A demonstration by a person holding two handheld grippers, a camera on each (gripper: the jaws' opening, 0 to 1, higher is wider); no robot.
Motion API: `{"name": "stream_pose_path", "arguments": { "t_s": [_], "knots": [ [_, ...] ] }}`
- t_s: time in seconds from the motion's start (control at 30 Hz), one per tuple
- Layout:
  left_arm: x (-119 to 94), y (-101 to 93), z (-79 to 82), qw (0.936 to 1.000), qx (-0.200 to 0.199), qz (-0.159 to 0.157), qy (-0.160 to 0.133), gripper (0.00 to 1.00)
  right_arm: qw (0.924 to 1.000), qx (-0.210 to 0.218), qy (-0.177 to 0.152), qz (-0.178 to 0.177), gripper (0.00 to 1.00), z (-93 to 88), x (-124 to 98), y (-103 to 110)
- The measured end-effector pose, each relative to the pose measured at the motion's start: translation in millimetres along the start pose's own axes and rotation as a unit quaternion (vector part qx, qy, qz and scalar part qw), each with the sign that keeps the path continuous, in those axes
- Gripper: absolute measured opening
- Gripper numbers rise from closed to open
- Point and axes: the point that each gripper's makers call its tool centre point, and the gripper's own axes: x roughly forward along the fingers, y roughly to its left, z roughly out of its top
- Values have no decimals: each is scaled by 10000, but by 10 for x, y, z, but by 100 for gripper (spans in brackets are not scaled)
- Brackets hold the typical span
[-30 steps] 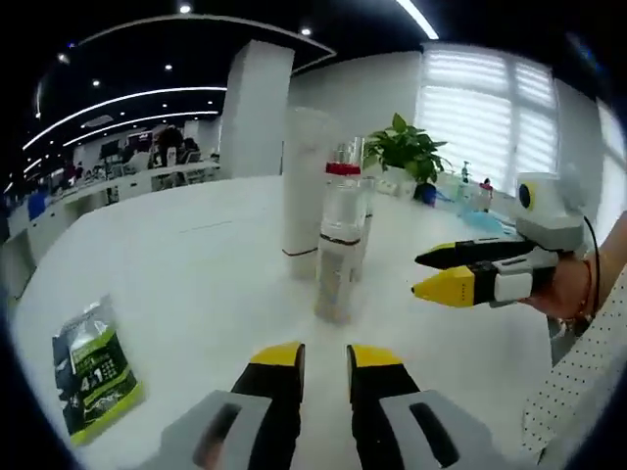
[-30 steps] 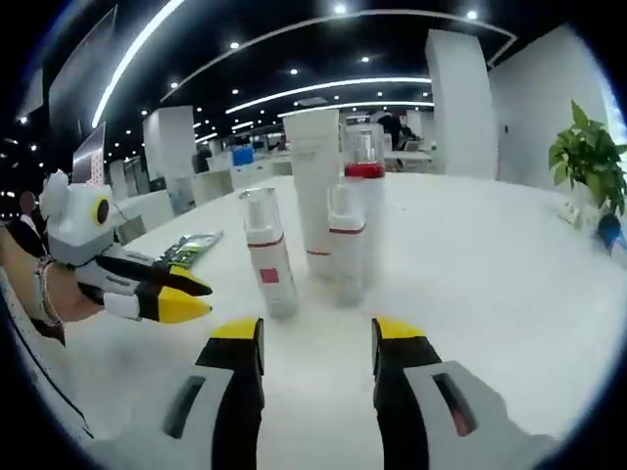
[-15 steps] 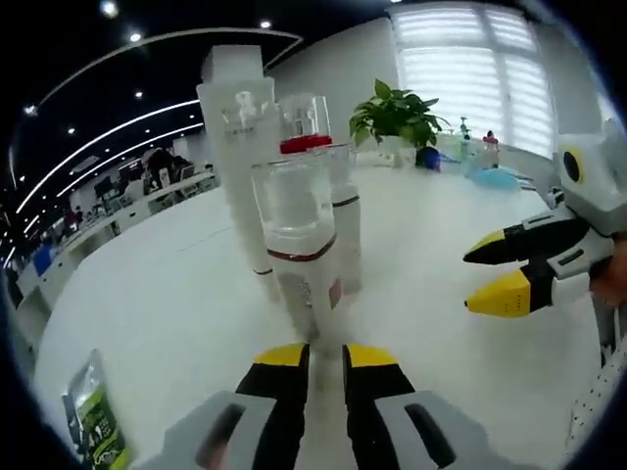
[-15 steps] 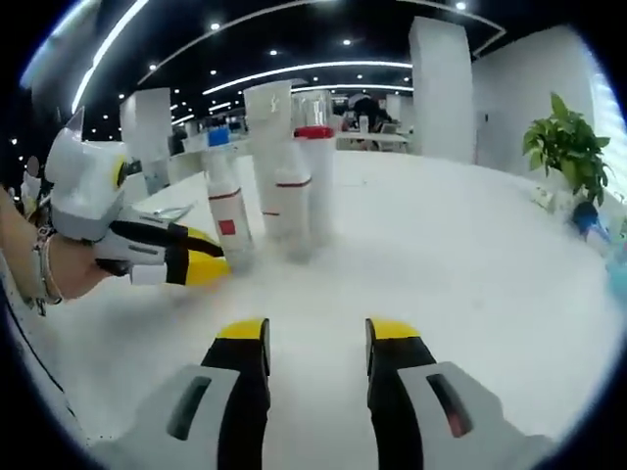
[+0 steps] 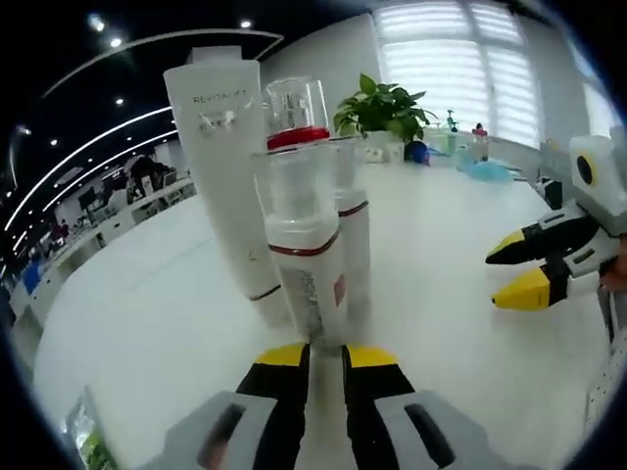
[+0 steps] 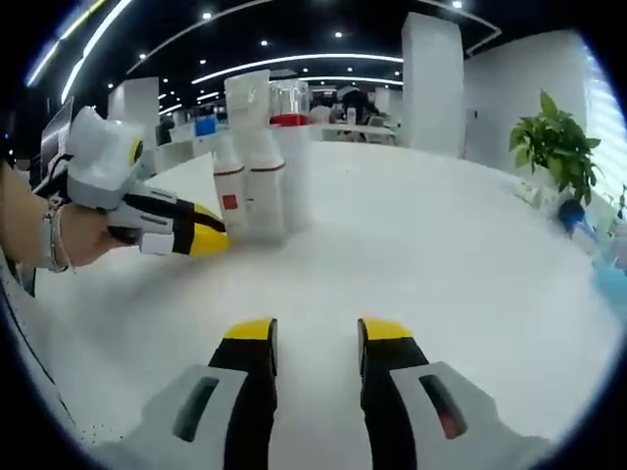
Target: Arrange the skincare products in the storage area until every visible bottle or jar stands upright without overlapping.
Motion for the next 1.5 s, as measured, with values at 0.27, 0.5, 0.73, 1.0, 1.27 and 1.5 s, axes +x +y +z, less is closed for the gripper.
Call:
{"name": "stream_pose_path", "arguments": {
  "t_s": [0.27, 0.5, 0.73, 1.0, 1.27, 1.5],
  "knots": [
    [47, 37, 34, 9996, 223, -160, 24, 14, 10000, -68, 31, 39, 31, 8, 4, 32],
    [59, 42, 57, 9987, 352, -356, 29, 17, 9995, -288, 77, 53, 31, 9, 5, 71],
    [-368, 202, 109, 9987, -435, -128, -244, 22, 9994, -302, -160, 79, 32, 147, 11, 128],
    [-1140, 823, -53, 9943, -522, 816, -442, 22, 9963, -504, -487, 501, 32, 412, 87, 466],
    [-1911, 1586, -650, 9640, -1418, 2241, -204, 21, 9806, -590, -946, 1615, 34, 918, 300, 1253],
    [-2296, 1859, -1099, 9387, -2222, 2635, 5, 21, 9517, -1512, -984, 2484, 37, 1176, 494, 2020]
  ]
}}
